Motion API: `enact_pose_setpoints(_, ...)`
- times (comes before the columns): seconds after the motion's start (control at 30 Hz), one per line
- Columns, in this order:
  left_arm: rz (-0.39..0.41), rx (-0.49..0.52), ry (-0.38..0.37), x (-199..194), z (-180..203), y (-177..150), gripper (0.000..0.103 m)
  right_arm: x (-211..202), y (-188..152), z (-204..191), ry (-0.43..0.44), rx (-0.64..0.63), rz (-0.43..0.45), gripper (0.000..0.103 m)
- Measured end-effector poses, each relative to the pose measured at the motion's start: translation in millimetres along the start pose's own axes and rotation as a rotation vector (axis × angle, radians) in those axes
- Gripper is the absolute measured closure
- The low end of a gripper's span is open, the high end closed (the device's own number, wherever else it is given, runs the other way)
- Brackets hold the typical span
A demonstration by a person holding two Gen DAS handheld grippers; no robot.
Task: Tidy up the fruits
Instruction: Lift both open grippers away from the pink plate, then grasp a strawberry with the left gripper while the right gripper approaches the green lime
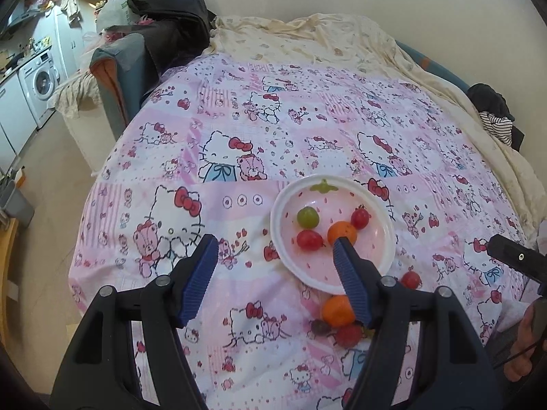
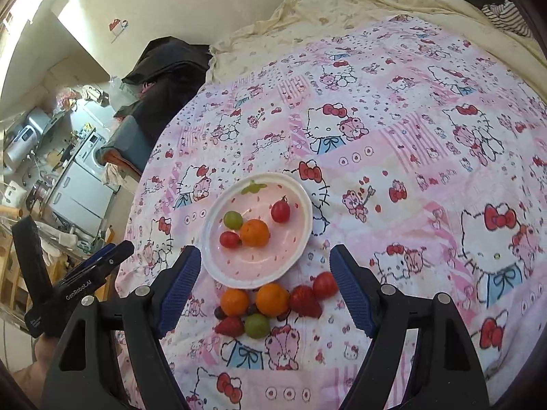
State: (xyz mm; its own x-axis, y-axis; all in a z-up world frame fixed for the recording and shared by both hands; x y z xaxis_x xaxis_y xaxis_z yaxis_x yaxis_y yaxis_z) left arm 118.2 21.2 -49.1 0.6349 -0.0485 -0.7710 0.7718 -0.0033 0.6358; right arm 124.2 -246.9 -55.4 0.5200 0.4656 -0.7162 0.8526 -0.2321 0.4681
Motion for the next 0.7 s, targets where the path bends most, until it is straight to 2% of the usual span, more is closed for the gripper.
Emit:
enact_pose_setpoints(0.13,-0.021,-0.012,-0.009,-2.8,0.1,-11.3,0.037,-2.4,-12.2,3.0,-0.019,0.013,-0.005,0.023)
enact_pose_setpoints(0.4,-0.112,-0.069,-0.031,10.9,-1.0,-33.9,0.037,13.2,-31.3,24.0,-0.067,0.089,-0.078,0.023)
enact_pose_setpoints(0.63,-0.252,-0.074,-0.095,42.7,18.7,-65.9,0.037,22.2,-34.5,30.9,-0.083,0.115,-0.103,0.023)
enact_pose_setpoints(0.7,-0.282,-0.049,-0.119,49.1,32.1,-75.8,0.04,24.6,-33.9,31.5,-0.089,0.115,-0.107,0.023)
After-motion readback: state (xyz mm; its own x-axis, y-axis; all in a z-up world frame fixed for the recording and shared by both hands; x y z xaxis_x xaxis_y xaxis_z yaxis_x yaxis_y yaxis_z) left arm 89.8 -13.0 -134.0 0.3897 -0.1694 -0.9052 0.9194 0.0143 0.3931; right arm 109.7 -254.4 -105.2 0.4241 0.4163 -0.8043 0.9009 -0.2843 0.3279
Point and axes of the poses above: each gripper's, at about its wrist camera, not at the fingertips, and x roughly the way its jaws point, z to its right, y to its top, the point moved 6 cm from there along x, roughly the way its jaws point, and after that the axes turned 7 degrees about x, right-handed, at the moved point
